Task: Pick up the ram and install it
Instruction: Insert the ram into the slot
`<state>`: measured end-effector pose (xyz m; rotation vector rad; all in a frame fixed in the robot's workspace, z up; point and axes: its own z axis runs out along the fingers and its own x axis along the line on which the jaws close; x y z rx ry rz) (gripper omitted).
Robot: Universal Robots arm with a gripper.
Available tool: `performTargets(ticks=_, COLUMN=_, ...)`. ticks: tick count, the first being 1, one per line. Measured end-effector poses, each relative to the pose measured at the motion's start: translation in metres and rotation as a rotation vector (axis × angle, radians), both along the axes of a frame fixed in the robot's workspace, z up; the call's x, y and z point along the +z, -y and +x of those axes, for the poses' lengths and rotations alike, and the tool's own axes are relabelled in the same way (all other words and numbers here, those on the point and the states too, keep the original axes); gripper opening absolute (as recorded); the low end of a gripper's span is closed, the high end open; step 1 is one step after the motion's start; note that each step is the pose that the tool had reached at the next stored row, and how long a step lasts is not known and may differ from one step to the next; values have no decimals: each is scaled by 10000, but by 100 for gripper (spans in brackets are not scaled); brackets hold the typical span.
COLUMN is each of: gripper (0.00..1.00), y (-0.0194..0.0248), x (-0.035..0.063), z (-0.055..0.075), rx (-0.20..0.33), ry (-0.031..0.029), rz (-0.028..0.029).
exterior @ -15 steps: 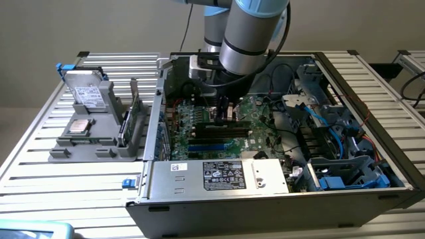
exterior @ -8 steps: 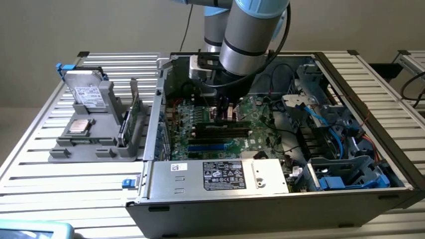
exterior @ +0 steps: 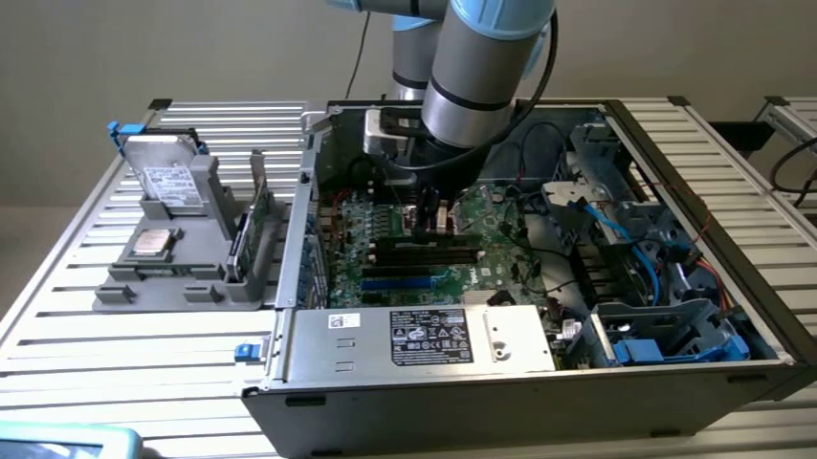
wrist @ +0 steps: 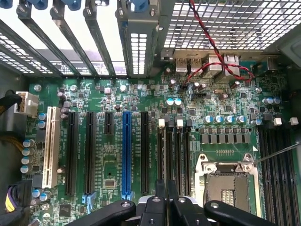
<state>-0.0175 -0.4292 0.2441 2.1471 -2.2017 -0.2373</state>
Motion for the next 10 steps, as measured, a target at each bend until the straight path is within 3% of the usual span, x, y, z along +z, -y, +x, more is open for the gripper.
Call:
performTargets(ticks=6, gripper=13, y=0, x=-50, z=0, rx=0, ry=-9, rz=0)
performTargets(ticks=10, gripper=13, y=0, x=-84, z=0, rx=0, ry=-9, rz=59)
